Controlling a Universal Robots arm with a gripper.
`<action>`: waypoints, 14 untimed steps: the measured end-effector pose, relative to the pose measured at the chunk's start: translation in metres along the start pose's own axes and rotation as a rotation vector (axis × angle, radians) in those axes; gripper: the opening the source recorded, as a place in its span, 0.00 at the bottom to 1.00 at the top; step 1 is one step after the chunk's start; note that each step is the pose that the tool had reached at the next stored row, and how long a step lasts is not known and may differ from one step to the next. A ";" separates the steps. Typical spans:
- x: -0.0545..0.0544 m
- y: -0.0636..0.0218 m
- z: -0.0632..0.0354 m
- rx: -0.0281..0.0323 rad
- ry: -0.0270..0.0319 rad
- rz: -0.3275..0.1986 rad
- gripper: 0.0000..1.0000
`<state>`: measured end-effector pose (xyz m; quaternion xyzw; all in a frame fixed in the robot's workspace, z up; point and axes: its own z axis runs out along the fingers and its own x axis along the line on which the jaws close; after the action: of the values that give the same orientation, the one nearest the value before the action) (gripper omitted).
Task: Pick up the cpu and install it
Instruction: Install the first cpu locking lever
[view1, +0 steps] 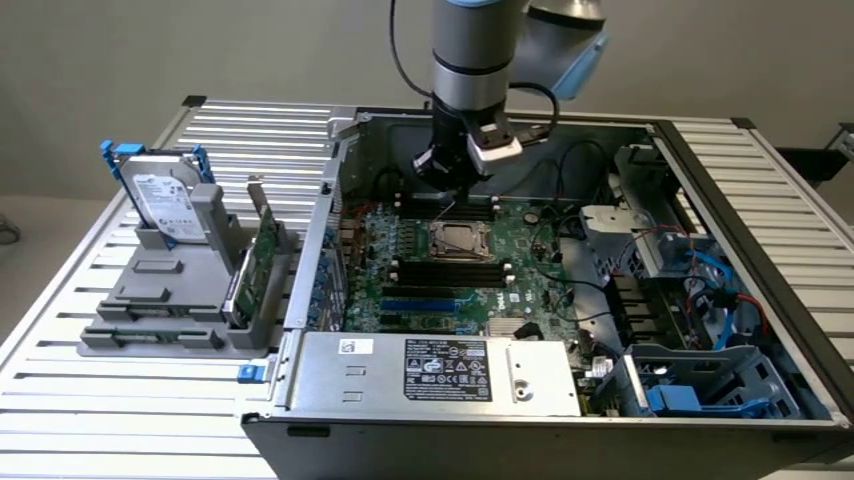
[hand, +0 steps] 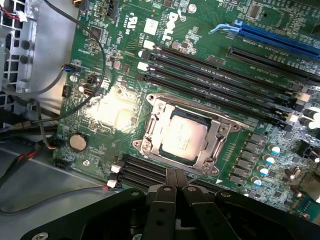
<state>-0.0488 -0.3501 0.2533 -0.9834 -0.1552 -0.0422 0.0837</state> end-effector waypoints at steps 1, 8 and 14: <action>-0.002 -0.0007 -0.0002 0.0016 -0.0035 0.001 0.11; -0.013 -0.0062 0.0038 0.0157 -0.0033 0.002 0.11; -0.019 -0.0117 0.0140 0.0259 0.0086 -0.011 0.11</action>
<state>-0.0693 -0.3421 0.2393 -0.9812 -0.1608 -0.0449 0.0968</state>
